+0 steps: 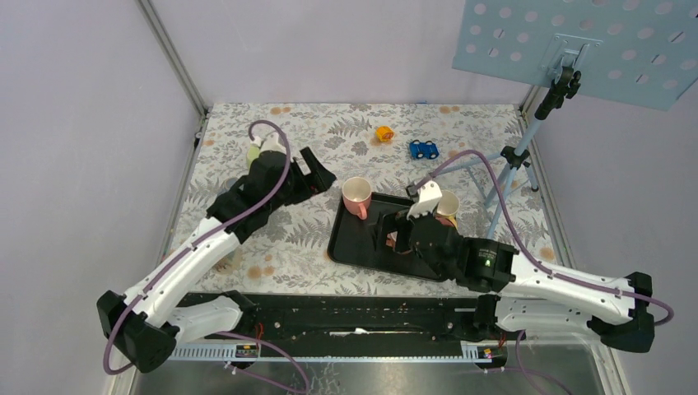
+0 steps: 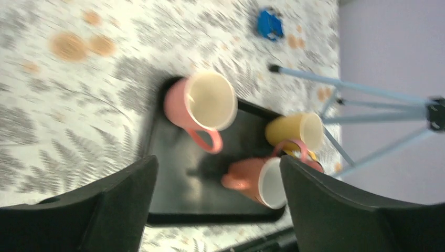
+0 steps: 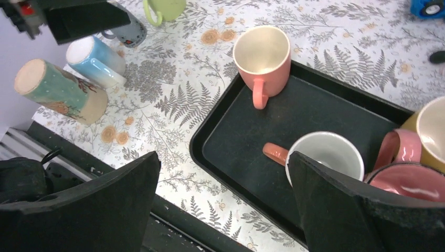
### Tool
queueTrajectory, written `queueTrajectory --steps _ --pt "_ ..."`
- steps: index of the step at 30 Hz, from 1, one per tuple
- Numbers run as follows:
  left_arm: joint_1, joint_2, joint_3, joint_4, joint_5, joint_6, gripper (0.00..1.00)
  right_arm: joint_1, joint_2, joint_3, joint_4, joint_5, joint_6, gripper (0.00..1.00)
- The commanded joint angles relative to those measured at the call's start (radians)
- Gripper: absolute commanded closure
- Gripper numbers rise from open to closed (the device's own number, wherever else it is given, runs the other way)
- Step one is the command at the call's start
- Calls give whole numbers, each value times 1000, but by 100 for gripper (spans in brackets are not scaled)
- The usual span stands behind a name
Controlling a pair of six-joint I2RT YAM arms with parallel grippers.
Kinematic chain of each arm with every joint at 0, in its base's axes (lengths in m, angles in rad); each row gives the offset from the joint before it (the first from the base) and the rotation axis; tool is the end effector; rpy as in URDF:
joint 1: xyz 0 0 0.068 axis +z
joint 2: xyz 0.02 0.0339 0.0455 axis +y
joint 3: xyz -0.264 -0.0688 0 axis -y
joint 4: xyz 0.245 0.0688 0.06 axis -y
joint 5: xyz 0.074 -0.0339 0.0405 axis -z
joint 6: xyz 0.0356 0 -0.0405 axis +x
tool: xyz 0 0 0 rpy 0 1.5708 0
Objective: Turn the mug right side up
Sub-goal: Turn over the cup at the center of the board.
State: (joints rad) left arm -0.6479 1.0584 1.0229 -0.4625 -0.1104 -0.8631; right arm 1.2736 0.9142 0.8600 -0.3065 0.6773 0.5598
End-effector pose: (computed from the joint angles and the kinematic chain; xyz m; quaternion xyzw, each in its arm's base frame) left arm 0.1887 -0.1379 0.3426 -0.1202 0.8503 -0.3153 0.4040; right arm 0.0805 0.1865 0.3333 -0.0940 0.7929 0.2595 0.5433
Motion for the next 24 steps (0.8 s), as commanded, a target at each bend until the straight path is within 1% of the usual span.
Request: queueTrajectory --steps 1,4,7,12,18,24 --pt "136 54 83 -90 -89 103 2 -95 56 105 -14 -224 -115 0" --pt "229 104 112 -106 -109 149 1 -164 84 125 16 -323 -139 0" --pt "325 161 128 -95 -99 190 1 -237 104 132 44 -423 -147 0" --pt "421 275 183 -58 -142 314 1 -308 133 143 63 -555 -155 0" --pt "501 437 240 -15 -105 454 1 -351 151 151 62 -632 -163 0" --pt "574 577 287 7 -43 520 1 -360 135 142 57 -650 -159 0"
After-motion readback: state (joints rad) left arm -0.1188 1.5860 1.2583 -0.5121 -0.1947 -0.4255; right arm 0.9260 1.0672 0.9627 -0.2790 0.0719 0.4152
